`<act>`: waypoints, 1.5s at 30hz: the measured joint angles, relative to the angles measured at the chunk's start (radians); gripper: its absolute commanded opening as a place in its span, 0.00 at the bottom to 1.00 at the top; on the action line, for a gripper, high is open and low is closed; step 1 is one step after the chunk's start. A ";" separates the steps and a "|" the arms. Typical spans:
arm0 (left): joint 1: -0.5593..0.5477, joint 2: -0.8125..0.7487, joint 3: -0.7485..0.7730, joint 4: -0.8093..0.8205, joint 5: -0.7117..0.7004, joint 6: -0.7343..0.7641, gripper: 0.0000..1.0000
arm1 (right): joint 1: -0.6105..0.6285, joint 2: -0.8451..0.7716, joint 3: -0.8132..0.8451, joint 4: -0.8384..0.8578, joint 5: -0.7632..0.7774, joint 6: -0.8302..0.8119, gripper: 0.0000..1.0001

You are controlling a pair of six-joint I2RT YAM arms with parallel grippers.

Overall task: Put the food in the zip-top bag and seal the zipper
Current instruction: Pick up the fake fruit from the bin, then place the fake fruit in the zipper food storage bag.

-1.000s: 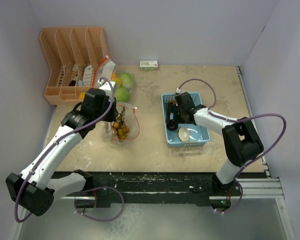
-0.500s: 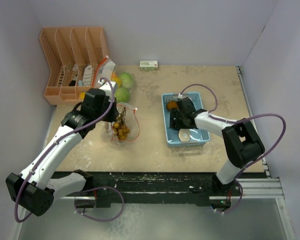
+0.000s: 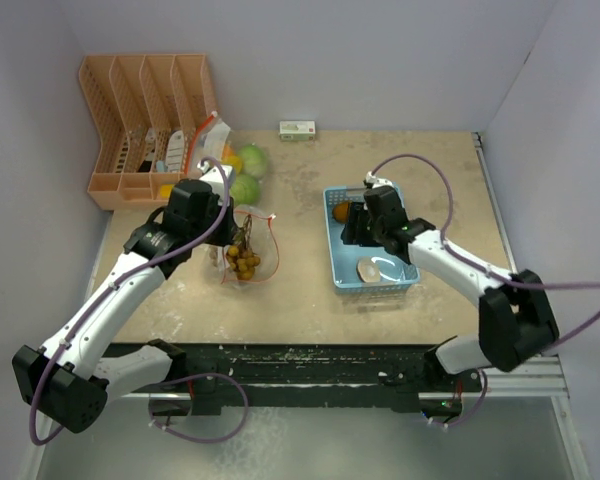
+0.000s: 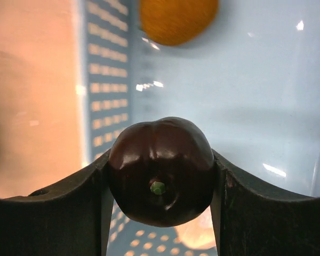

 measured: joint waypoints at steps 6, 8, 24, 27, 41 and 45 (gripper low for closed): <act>0.000 0.000 0.000 0.000 0.000 0.000 0.00 | 0.141 -0.180 0.061 0.010 -0.058 -0.014 0.39; 0.000 0.000 0.000 0.000 0.000 0.000 0.00 | 0.234 -0.190 0.110 0.047 -0.098 -0.015 0.39; 0.000 0.019 0.000 0.012 0.002 -0.007 0.00 | 0.491 -0.034 0.222 0.269 -0.220 0.000 0.59; 0.000 0.019 0.000 0.015 0.004 -0.010 0.00 | 0.506 0.054 0.268 0.262 -0.200 -0.003 0.82; 0.000 0.019 0.000 0.015 0.008 -0.010 0.00 | 0.515 0.032 0.294 0.191 -0.048 -0.033 0.99; 0.000 0.019 0.000 0.015 0.008 -0.010 0.00 | 0.513 -0.097 0.262 0.155 0.045 -0.029 1.00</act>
